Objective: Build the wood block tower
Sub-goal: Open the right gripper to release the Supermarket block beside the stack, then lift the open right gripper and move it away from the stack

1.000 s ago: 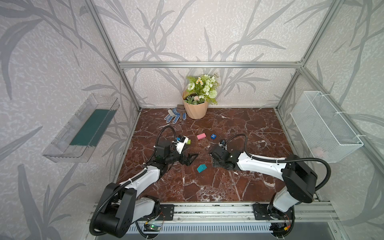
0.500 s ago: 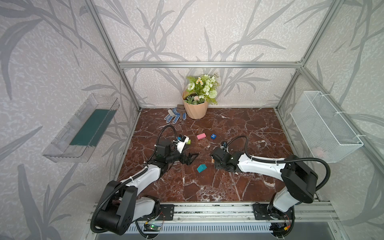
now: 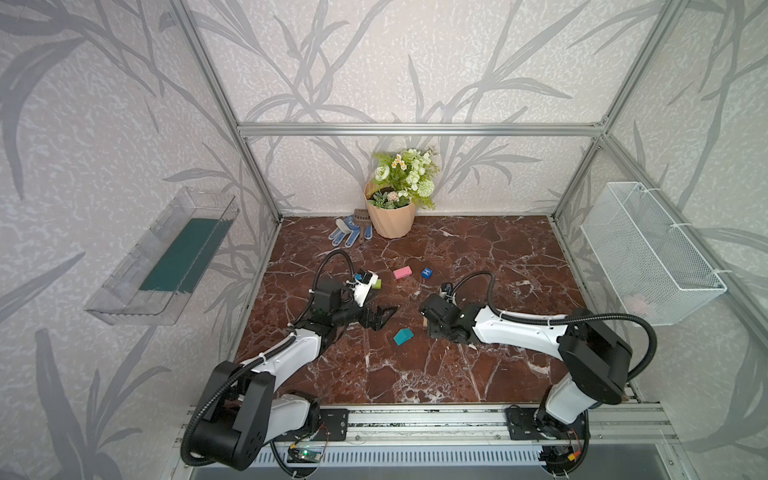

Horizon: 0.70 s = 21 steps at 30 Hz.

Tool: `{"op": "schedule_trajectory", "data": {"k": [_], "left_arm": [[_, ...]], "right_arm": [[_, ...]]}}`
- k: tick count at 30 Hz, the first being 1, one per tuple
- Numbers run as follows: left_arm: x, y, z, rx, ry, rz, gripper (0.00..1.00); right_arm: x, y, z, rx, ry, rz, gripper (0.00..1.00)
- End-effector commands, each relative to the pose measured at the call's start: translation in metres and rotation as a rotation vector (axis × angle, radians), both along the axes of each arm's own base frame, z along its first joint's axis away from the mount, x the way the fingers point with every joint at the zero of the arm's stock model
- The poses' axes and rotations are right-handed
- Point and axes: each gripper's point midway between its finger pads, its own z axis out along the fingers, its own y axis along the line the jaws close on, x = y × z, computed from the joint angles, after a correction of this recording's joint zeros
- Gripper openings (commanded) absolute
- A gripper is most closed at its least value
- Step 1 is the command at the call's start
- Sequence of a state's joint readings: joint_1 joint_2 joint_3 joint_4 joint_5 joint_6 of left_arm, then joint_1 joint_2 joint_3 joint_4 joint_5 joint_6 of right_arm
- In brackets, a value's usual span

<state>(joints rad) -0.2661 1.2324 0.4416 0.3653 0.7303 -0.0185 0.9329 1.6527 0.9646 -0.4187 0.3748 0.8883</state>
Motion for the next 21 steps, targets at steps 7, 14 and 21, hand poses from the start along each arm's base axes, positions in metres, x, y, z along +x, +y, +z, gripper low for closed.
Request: {"op": "schedule_trajectory", "data": {"k": [7,14,21], "left_arm": [[0.003,-0.003,0.007,0.007,-0.032,-0.016,0.99],[0.003,-0.003,0.007,0.007,-0.030,-0.017,0.99],[0.002,-0.003,0.007,0.008,-0.030,-0.020,0.99]], "right_arm": [[0.005,0.012,0.011,0.038,-0.025,0.040,0.80],[0.014,0.020,0.010,0.024,-0.028,0.050,0.84],[0.023,0.020,0.004,-0.002,-0.022,0.035,0.88]]}}
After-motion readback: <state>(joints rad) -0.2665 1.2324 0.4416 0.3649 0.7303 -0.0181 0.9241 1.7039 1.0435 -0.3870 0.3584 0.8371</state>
